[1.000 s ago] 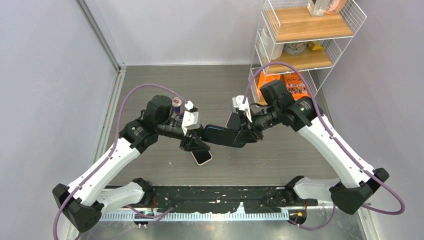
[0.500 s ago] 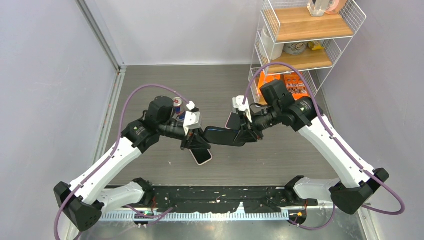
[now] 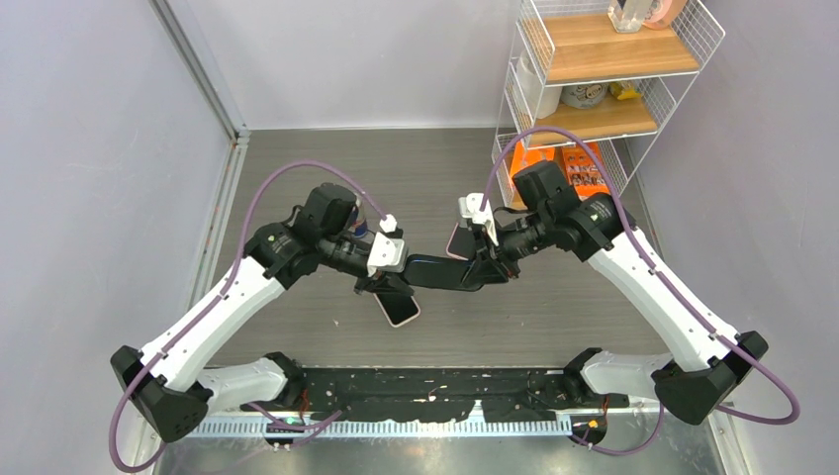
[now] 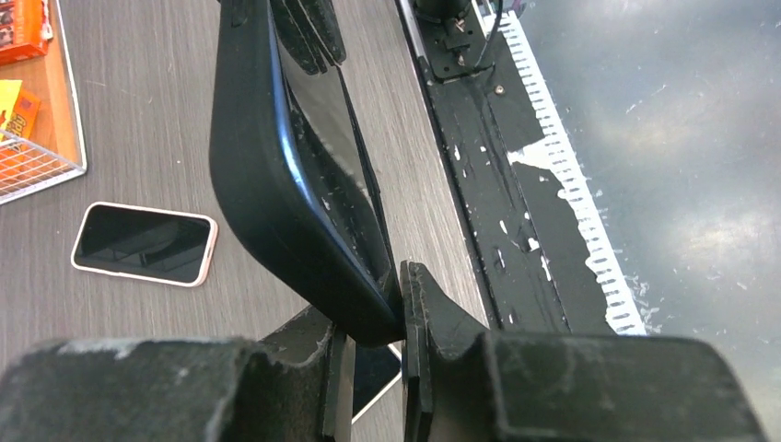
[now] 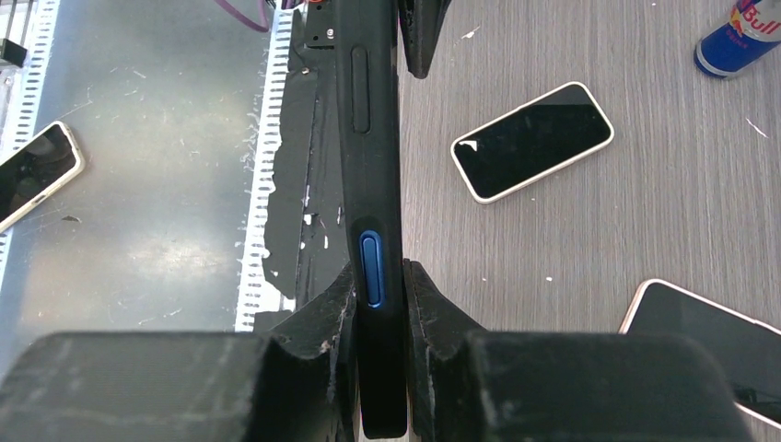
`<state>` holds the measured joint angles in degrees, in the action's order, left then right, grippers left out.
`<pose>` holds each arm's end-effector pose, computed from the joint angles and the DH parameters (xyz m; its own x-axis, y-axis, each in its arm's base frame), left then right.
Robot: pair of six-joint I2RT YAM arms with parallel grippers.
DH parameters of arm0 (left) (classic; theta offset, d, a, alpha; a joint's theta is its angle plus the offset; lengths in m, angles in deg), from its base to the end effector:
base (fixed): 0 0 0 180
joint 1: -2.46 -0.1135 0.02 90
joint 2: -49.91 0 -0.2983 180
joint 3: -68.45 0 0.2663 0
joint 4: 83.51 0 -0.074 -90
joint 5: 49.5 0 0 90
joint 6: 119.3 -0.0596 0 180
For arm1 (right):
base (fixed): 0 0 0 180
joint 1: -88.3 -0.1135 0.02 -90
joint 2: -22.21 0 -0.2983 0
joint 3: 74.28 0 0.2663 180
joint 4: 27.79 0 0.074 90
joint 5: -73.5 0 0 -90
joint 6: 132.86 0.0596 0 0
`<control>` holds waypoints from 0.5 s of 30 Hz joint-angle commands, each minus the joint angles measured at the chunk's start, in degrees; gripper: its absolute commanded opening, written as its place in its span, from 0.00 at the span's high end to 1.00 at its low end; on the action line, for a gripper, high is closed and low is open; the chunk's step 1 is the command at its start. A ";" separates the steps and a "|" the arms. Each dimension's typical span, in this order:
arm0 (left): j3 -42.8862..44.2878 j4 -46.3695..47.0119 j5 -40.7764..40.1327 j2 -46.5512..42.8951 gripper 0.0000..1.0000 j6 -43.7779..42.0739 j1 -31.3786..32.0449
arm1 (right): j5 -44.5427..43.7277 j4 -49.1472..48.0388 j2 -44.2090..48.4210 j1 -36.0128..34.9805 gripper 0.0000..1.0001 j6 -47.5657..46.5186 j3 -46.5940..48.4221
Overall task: Take the phone out of the phone case
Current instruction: Remove the phone case from the phone.
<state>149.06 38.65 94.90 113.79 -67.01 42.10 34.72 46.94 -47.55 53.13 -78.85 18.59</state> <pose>0.1428 -0.1812 0.3865 0.1152 0.3670 -0.9231 0.9767 -0.2111 0.0379 0.1619 0.1710 0.4106 -0.0740 -0.5024 -0.8615 -0.9886 -0.0767 0.1296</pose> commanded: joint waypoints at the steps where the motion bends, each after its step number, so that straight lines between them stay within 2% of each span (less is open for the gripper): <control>1: 5.35 -3.69 -0.75 1.42 1.00 -15.97 1.66 | 6.67 -2.50 -0.10 -0.15 0.95 3.12 -0.97; 8: 9.22 -8.96 -1.28 3.33 1.00 -23.86 2.75 | 8.42 -2.49 -0.46 -0.20 0.94 3.11 -1.74; 15: 10.69 -9.02 -1.89 4.32 1.00 -24.99 3.66 | 9.47 -2.48 -1.11 -0.15 0.95 3.20 -1.66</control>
<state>156.34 24.23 93.06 117.68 -84.02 44.04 37.89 45.69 -47.57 53.17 -80.05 16.58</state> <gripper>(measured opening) 0.234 0.224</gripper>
